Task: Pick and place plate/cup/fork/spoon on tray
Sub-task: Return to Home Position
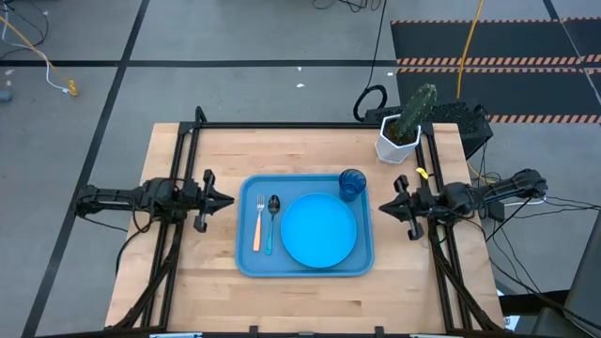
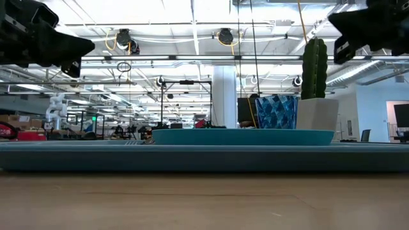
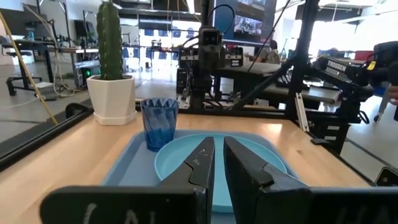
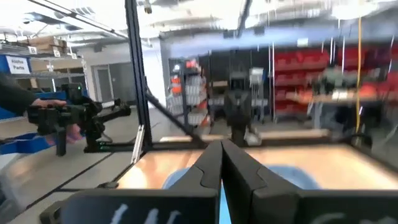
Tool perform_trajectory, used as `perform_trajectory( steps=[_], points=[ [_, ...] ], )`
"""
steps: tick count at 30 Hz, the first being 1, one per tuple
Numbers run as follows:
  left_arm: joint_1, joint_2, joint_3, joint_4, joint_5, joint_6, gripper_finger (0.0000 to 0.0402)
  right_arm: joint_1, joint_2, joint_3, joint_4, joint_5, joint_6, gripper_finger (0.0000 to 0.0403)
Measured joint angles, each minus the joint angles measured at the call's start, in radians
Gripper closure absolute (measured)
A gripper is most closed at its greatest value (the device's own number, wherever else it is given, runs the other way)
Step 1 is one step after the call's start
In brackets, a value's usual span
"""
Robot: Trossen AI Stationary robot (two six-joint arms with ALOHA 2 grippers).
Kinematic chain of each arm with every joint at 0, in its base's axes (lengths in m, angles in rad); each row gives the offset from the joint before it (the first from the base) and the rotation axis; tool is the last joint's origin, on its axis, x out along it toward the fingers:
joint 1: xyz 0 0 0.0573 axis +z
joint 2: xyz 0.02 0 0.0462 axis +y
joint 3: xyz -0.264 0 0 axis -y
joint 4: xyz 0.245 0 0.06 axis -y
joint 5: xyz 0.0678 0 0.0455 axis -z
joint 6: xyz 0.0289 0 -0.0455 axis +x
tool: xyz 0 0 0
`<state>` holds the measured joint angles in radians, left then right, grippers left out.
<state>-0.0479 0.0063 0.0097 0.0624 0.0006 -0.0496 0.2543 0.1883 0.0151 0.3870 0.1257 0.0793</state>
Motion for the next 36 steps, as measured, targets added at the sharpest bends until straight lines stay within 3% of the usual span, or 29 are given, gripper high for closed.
perform_trajectory(
  steps=[7, 13, 21, 36],
  points=[
    [-0.004, 0.000, 0.000, 0.000, 0.002, 0.016, 0.0364, 0.001, 0.000, 0.000, 0.095, 0.000, -0.138, 0.0403],
    [-0.004, 0.000, 0.000, 0.000, 0.000, 0.016, 0.0364, 0.002, 0.000, 0.000, 0.055, -0.075, -0.091, 0.0403],
    [-0.004, 0.000, 0.000, 0.000, 0.000, 0.016, 0.0364, 0.002, 0.000, 0.000, 0.047, -0.075, 0.040, 0.0403],
    [-0.004, 0.000, 0.000, 0.000, -0.001, 0.016, 0.0364, 0.002, 0.000, 0.000, 0.049, -0.076, 0.039, 0.0403]
  ],
)
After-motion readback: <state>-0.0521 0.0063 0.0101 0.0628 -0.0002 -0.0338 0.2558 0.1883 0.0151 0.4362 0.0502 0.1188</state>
